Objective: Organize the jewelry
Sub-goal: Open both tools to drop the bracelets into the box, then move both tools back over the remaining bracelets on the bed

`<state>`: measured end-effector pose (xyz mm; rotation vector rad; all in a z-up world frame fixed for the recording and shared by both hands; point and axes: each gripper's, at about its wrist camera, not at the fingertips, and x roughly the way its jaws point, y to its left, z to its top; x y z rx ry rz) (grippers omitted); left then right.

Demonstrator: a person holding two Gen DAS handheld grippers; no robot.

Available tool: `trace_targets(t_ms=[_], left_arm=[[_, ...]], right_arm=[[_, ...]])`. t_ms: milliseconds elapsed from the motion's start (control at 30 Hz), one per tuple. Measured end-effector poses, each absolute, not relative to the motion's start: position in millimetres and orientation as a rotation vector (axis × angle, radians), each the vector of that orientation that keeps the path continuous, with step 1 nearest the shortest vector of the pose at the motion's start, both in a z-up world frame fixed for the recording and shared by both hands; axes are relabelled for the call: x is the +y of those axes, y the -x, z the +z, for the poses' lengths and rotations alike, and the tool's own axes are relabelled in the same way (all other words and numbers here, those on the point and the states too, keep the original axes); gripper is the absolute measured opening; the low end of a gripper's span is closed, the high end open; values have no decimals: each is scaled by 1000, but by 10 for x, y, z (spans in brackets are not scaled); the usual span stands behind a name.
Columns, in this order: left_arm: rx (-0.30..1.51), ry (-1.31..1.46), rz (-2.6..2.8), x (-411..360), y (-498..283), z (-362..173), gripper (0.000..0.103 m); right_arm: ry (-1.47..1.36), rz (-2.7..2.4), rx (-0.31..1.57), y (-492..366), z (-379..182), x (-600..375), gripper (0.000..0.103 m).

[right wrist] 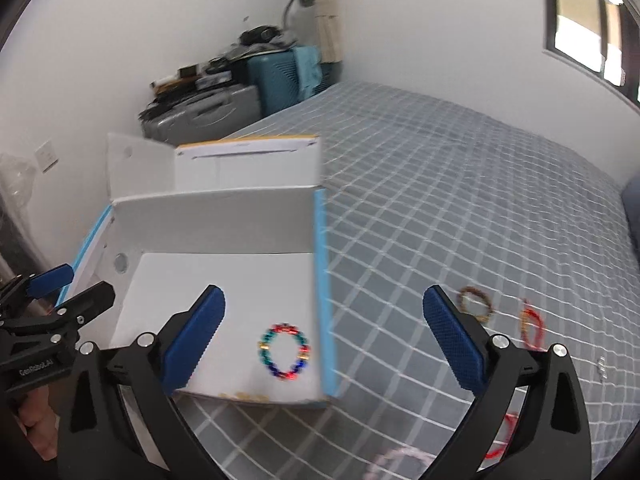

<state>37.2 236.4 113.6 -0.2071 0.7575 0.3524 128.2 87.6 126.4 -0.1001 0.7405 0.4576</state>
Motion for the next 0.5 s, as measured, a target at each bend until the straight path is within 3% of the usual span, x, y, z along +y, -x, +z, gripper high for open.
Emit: trace_targets(t_ms=[500], left_arm=[[764,79,29,985,-765,976,93]], right_arm=[[55,169,751,-1048,1161,-716,95]])
